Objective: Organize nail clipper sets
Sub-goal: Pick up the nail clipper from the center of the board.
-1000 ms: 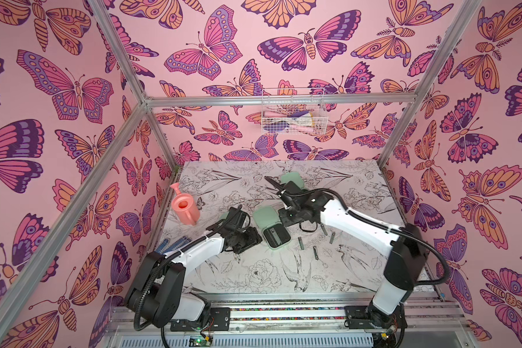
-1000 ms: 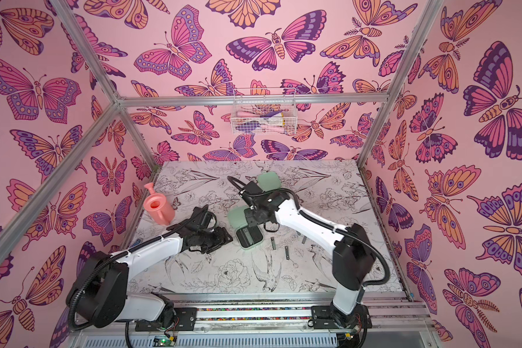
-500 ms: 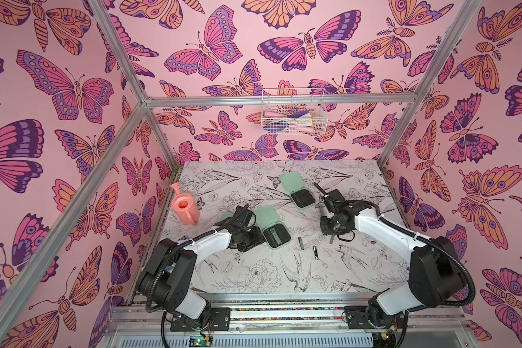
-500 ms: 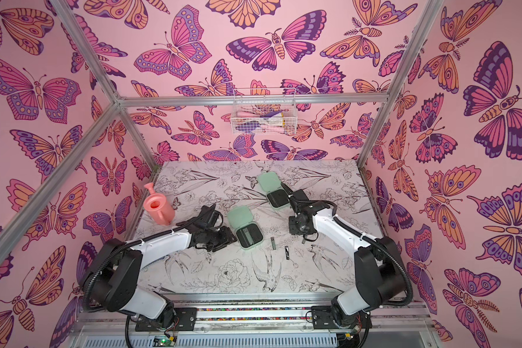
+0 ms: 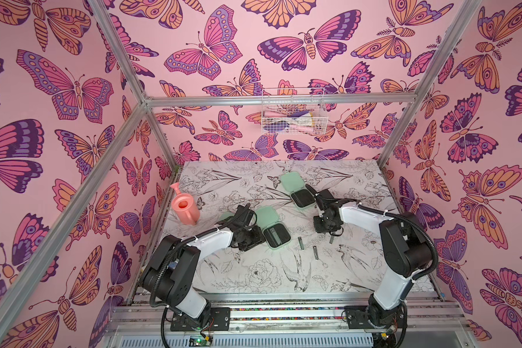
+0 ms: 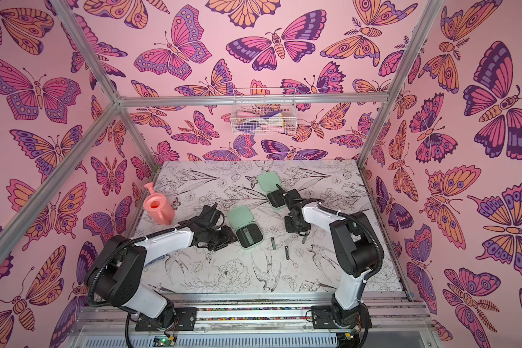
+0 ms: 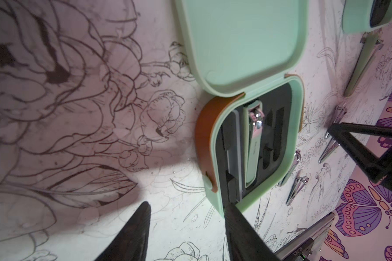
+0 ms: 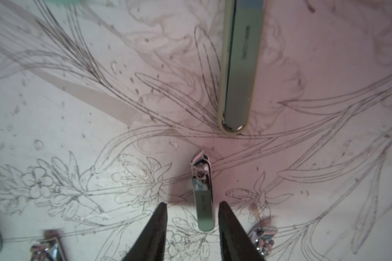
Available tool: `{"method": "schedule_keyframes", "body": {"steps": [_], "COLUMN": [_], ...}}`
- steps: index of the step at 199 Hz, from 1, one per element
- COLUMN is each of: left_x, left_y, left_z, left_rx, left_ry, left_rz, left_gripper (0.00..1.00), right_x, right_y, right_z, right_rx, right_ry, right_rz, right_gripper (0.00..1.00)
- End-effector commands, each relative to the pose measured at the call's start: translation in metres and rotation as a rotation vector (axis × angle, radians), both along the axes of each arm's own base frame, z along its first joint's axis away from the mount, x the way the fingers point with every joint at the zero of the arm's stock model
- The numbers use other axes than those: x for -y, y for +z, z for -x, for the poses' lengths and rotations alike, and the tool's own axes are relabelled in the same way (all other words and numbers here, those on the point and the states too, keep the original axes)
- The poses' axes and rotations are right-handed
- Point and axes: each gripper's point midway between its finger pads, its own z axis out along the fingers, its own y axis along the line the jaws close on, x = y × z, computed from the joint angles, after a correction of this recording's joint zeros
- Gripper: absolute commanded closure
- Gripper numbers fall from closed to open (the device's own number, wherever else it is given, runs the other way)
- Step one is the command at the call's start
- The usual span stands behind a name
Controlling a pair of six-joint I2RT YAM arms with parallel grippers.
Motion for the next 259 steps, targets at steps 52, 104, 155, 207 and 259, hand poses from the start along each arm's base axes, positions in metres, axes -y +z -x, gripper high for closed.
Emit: {"method": "schedule_keyframes", "body": {"steps": [52, 104, 155, 207, 259], "left_x": [0.003, 0.004, 0.005, 0.006, 0.006], "left_y": [-0.001, -0.002, -0.003, -0.002, -0.002], "left_z": [-0.004, -0.003, -0.003, -0.003, -0.003], "left_rx": [0.005, 0.000, -0.002, -0.001, -0.003], "left_ry": [-0.008, -0.010, -0.012, -0.014, -0.016], "left_rz": [-0.001, 0.000, 0.004, 0.007, 0.009], "left_gripper": [0.45, 0.45, 0.46, 0.46, 0.46], "right_x": [0.005, 0.005, 0.006, 0.005, 0.006], "right_y": [0.001, -0.006, -0.010, -0.012, -0.016], "right_z": [-0.008, -0.007, -0.004, -0.005, -0.004], "right_rx": [0.017, 0.001, -0.006, -0.008, -0.016], "right_ry": [0.006, 0.003, -0.003, -0.002, -0.004], "right_rz": [0.024, 0.025, 0.024, 0.028, 0.032], "right_gripper": [0.63, 0.69, 0.72, 0.75, 0.77]}}
